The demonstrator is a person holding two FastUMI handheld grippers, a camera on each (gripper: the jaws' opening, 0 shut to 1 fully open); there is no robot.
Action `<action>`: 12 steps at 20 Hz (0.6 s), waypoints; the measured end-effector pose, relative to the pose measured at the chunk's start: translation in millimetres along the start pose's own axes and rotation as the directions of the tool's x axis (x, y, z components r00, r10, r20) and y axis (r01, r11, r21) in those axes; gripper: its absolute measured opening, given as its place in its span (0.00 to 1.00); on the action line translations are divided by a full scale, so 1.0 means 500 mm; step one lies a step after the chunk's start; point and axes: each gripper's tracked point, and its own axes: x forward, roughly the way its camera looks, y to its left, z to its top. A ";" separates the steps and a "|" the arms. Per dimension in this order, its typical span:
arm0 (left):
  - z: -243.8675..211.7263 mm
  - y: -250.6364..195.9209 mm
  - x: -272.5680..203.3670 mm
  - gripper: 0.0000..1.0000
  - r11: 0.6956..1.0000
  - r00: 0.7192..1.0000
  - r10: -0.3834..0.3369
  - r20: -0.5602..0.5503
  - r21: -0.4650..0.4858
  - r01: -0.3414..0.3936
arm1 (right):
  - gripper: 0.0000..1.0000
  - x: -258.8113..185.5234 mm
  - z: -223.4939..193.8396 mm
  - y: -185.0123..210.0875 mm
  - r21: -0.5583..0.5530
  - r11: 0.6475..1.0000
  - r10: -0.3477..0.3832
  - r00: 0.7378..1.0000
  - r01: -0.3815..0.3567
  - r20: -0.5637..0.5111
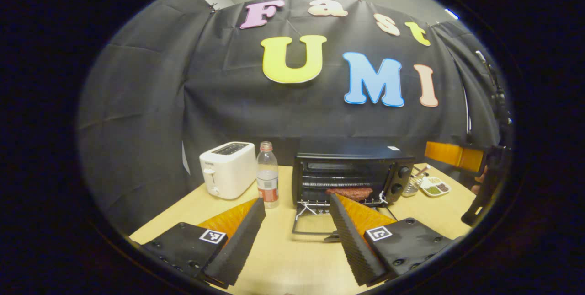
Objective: Open the electric oven with the left hand, put the food in, and close the electric oven.
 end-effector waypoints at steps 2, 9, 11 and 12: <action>-0.027 -0.029 0.012 0.95 1.000 0.999 -0.026 -0.031 0.006 0.026 | 0.96 -0.032 0.014 -0.024 -0.031 0.999 -0.025 0.999 0.026 0.020; -0.154 -0.132 0.048 0.96 0.991 0.975 -0.123 -0.186 0.022 0.129 | 0.96 -0.118 0.049 -0.096 -0.090 0.989 -0.112 0.991 0.118 0.072; -0.202 -0.150 0.059 0.92 0.990 0.959 -0.131 -0.251 0.013 0.139 | 0.96 -0.132 0.045 -0.113 -0.090 0.986 -0.137 0.988 0.143 0.067; -0.219 -0.155 0.068 0.96 0.990 0.953 -0.128 -0.276 0.017 0.137 | 0.96 -0.140 0.041 -0.127 -0.090 0.984 -0.151 0.987 0.156 0.061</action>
